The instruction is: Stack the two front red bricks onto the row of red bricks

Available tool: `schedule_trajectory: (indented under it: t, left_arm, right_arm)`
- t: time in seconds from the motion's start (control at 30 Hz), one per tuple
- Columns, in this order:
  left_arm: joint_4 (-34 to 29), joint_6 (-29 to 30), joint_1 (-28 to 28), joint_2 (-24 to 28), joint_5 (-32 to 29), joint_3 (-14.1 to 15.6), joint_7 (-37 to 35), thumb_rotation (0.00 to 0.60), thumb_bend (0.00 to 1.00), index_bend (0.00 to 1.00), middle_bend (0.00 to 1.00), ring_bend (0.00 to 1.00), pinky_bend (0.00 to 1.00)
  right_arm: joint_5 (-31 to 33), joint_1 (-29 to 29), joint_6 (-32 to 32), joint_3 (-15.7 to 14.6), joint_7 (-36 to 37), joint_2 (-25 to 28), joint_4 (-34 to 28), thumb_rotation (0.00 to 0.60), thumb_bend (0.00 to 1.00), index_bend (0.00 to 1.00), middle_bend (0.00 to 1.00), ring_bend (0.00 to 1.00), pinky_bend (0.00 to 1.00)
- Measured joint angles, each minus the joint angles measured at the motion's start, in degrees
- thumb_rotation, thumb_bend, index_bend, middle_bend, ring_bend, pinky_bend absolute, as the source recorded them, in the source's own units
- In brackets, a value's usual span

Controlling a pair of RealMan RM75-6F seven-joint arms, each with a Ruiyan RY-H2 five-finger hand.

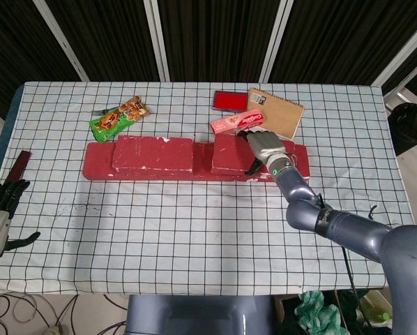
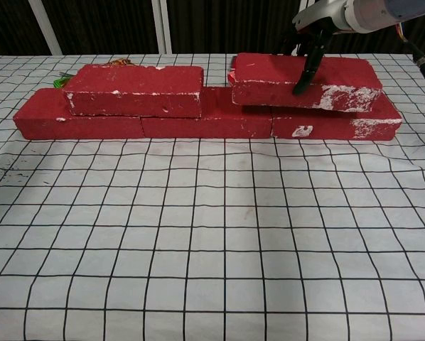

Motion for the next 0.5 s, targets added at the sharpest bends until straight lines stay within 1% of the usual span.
schedule_trajectory:
  t: [0.2, 0.5]
  left_arm:
    - [-0.01, -0.09, 0.05, 0.01, -0.29, -0.23, -0.05, 0.6, 0.0, 0.05, 0.05, 0.0, 0.0]
    - [0.03, -0.4, 0.06, 0.2, -0.65, -0.5, -0.64, 0.6, 0.0, 0.05, 0.05, 0.0, 0.0]
  right_arm:
    - [0.55, 0.77, 0.05, -0.42, -0.17, -1.14, 0.46, 0.6, 0.42, 0.29, 0.31, 0.29, 0.18]
    - [0.27, 1.44, 0.61, -0.08, 0.09, -2.87, 1.35, 0.6, 0.42, 0.29, 0.31, 0.29, 0.18]
